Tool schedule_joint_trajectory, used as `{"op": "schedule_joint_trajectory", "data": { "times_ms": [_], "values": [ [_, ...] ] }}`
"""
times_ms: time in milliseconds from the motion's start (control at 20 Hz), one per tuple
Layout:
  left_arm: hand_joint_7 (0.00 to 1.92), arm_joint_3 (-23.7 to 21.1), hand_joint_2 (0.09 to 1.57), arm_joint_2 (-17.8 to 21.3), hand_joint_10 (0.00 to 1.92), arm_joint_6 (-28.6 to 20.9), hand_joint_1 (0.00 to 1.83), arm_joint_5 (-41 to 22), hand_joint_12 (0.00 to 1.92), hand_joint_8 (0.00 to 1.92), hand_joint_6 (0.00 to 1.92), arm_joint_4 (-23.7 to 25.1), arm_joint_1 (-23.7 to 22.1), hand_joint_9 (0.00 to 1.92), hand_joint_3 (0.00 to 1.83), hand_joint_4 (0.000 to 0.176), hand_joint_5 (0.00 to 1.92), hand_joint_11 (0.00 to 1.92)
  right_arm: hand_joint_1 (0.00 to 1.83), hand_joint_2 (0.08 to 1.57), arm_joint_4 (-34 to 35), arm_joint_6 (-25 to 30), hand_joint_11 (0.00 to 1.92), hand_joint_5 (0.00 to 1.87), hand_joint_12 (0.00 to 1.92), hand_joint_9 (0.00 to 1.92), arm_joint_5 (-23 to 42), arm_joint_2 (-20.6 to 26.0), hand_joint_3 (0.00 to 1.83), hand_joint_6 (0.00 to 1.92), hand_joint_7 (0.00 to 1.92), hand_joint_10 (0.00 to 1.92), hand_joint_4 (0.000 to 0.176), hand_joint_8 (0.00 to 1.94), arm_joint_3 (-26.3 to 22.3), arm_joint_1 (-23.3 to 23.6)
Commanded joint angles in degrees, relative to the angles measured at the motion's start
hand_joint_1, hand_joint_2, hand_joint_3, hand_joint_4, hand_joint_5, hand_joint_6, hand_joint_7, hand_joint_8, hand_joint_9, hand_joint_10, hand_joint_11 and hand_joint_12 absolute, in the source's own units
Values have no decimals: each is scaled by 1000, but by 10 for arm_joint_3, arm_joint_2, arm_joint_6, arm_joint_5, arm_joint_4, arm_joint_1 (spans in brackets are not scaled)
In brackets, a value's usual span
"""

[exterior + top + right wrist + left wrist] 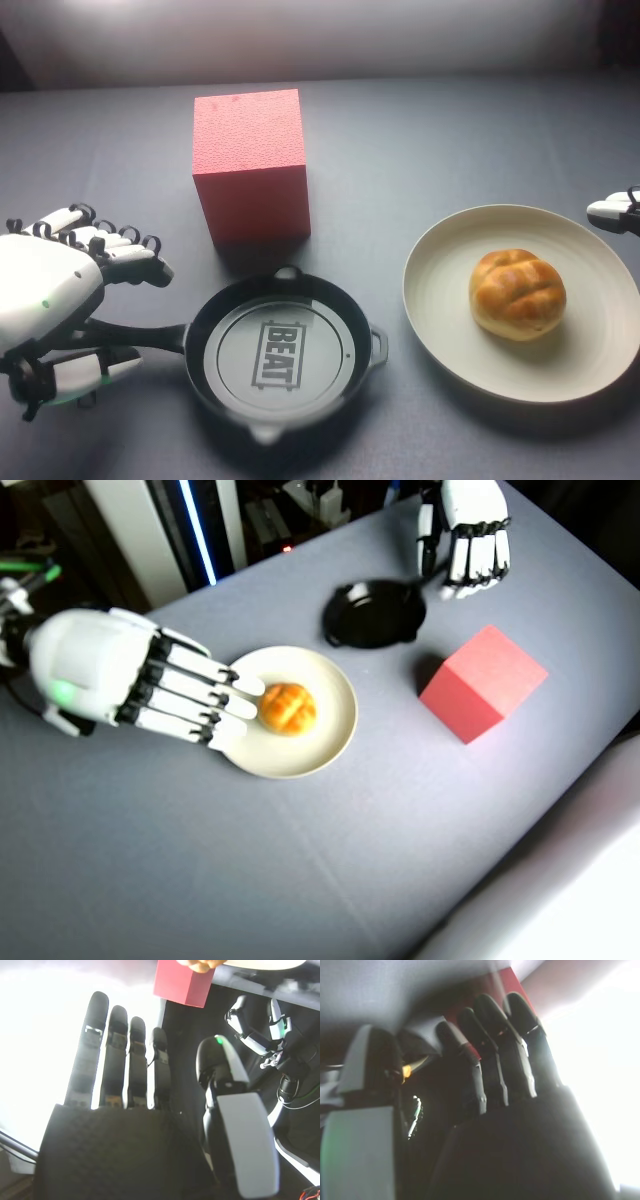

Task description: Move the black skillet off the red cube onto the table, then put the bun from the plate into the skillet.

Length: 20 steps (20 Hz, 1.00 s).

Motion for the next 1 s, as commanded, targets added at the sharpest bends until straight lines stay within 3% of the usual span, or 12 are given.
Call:
{"op": "schedule_joint_trajectory", "data": {
  "times_ms": [0, 150, 200, 300, 350, 400, 550, 600, 700, 850, 900, 950],
  "values": [
    [475, 2, 1114, 0, 785, 2, 975, -68, 1395, 551, 200, 3, -5, 399, 0, 0, 542, 11, 640, 1338, 7, 4, 400, 393, 530, 504, 70, 0, 1, 0, 437, 6, 30, 4, 0, 4],
    [424, 0, 1086, 2, 175, 2, 896, -76, 1068, 35, 2, 3, -5, 395, 0, 22, 341, 0, 682, 1330, 7, 4, 387, 395, 529, 485, 70, 0, 0, 2, 420, 1, 23, 2, 0, 4],
    [363, -3, 1061, 4, 68, 2, 857, -83, 885, 6, 0, 3, -4, 323, 0, 68, 274, 0, 704, 1315, 7, 4, 401, 394, 527, 492, 70, 0, 0, 2, 428, 3, 14, 4, 0, 4],
    [226, -15, 1010, 14, 6, 2, 784, -112, 579, 6, 2, 9, 0, 189, 0, 112, 206, 0, 710, 1297, 2, 5, 368, 366, 513, 479, 70, 0, 0, 0, 388, 0, 37, 0, 0, 5],
    [186, -22, 1003, 22, 7, 2, 762, -125, 443, 5, 3, 15, 1, 139, 0, 122, 187, 0, 744, 1271, -1, 5, 376, 368, 525, 488, 70, 0, 0, 1, 395, 4, 46, 3, 1, 8],
    [159, -28, 1002, 28, 4, 2, 764, -139, 371, 4, 2, 21, 3, 110, 0, 113, 172, 0, 739, 1234, -6, 5, 355, 357, 608, 503, 70, 0, 0, 0, 386, 2, 51, 0, 3, 14],
    [3, -52, 1010, 50, 0, 2, 725, -189, 76, 0, 5, 45, 12, 1, 0, 133, 28, 0, 868, 1071, -27, 5, 189, 413, 1061, 570, 46, -3, 0, 0, 492, 7, 45, 2, 13, 41],
    [3, -60, 992, 57, 0, 2, 727, -209, 68, 1, 7, 53, 18, 0, 0, 135, 30, 12, 868, 1049, -42, 5, 177, 421, 1104, 579, 20, -9, 0, 2, 513, 8, 50, 6, 21, 60],
    [0, -74, 987, 70, 0, 2, 738, -241, 2, 0, 0, 62, 30, 0, 0, 130, 0, 0, 870, 1029, -77, 10, 169, 430, 1023, 547, -39, -23, 0, 1, 487, 2, 29, 2, 41, 101],
    [13, -80, 987, 76, 0, 2, 747, -258, 4, 5, 10, 69, 37, 0, 0, 121, 27, 10, 981, 1011, -126, 18, 258, 411, 847, 564, -109, -38, 0, 0, 492, 10, 42, 4, 66, 148],
    [19, -80, 990, 75, 0, 2, 749, -258, 4, 6, 12, 69, 37, 0, 0, 122, 35, 8, 992, 1007, -137, 18, 273, 408, 904, 600, -125, -42, 0, 0, 510, 9, 44, 2, 71, 159],
    [12, -80, 1002, 75, 0, 2, 771, -256, 0, 3, 8, 69, 37, 0, 3, 117, 30, 1, 1019, 1006, -152, 18, 246, 401, 974, 611, -152, -49, 0, 0, 508, 5, 61, 1, 79, 175]
  ]
}}
